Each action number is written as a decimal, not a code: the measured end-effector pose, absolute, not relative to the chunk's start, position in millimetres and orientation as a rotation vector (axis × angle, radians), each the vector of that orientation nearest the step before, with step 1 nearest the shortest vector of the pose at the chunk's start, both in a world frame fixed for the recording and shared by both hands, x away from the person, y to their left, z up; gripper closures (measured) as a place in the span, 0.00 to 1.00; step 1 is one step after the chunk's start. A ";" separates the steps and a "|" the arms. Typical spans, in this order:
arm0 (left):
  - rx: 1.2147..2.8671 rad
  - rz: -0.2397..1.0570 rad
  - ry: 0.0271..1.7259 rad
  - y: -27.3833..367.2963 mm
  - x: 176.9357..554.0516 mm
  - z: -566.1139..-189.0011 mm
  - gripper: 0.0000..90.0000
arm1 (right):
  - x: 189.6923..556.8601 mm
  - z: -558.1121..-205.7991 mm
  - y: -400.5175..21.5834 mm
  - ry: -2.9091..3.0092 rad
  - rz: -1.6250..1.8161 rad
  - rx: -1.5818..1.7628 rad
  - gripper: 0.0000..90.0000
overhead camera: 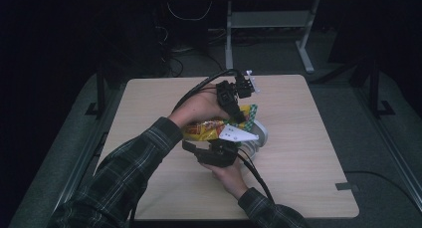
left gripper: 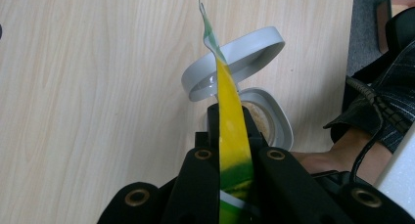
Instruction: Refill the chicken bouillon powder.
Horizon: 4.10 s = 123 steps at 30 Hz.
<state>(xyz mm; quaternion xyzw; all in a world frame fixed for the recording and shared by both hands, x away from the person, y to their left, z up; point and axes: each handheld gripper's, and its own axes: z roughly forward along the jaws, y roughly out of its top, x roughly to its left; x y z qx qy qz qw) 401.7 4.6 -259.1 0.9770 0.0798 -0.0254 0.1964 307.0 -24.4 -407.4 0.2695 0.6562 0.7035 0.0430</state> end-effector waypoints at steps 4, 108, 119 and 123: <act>2.737 -0.073 0.221 4.4 401.6 -259.5 1.00 | 306.7 -407.5 -24.4 2.011 2.149 0.829 0.49; 2.740 -0.069 0.217 5.1 400.7 -259.3 1.00 | 306.7 -407.5 -23.2 2.013 2.144 0.816 0.50; 2.725 -0.072 0.218 7.4 400.1 -257.8 1.00 | 305.7 -407.1 -23.5 2.024 2.134 0.814 0.50; 2.725 -0.069 0.208 9.3 399.9 -257.3 1.00 | 305.3 -407.8 -22.5 2.030 2.127 0.806 0.50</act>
